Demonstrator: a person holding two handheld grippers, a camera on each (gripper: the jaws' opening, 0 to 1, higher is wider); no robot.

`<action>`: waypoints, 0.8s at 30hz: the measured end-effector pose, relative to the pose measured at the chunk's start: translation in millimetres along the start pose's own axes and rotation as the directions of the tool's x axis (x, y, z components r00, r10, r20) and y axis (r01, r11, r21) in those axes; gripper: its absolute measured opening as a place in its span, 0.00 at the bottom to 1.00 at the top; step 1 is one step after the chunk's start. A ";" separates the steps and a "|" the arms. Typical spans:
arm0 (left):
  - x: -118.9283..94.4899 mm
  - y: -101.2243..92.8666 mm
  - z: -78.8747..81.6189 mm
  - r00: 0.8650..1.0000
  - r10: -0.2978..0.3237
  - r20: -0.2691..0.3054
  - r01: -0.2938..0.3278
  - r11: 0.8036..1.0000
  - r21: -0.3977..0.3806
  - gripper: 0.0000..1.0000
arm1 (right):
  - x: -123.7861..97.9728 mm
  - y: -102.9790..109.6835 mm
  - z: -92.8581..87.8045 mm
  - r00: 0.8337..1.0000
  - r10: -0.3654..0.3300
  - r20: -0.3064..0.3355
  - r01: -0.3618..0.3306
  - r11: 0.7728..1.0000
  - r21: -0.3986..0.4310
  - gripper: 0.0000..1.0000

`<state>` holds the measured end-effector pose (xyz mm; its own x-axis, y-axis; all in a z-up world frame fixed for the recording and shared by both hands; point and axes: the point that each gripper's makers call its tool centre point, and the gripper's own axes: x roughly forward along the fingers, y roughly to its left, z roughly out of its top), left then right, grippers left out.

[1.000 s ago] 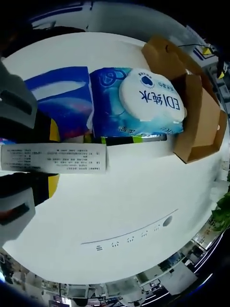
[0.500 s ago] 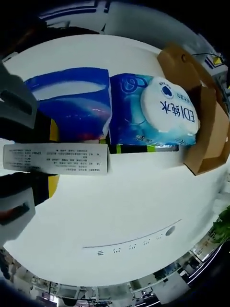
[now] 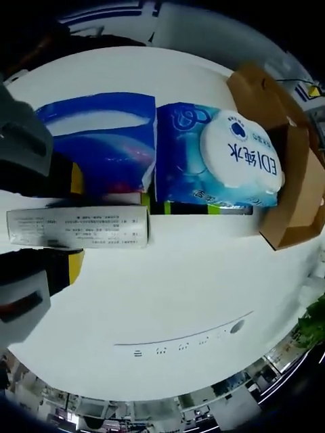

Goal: Operate the shoe box by opening the lid, removing the specified soft item, and placing it in the target area until the item is outside and the box remains undamaged.

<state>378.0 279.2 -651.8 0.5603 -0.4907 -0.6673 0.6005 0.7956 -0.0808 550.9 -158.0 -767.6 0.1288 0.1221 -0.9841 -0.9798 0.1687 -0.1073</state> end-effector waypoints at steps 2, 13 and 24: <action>-0.1 -0.4 -0.3 1.000 -0.001 -0.001 0.001 1.000 0.001 0.57 | -4.1 -1.7 0.8 1.000 -0.015 -0.002 0.015 1.000 0.004 0.26; -0.6 -4.9 2.8 1.000 -0.015 0.018 0.015 1.000 0.005 0.57 | -34.0 -3.5 9.2 0.997 -0.058 0.056 0.052 0.993 0.105 0.30; -9.3 -4.9 9.0 0.998 -0.030 0.054 0.029 0.999 0.018 0.57 | -87.7 -25.8 39.4 0.942 -0.238 0.238 0.126 0.904 0.408 0.33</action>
<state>375.0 276.6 -638.6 0.5723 -0.5329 -0.6234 0.6264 0.7746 -0.0870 570.9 -134.6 -673.0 0.3913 0.3071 -0.8675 -0.8076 0.5666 -0.1636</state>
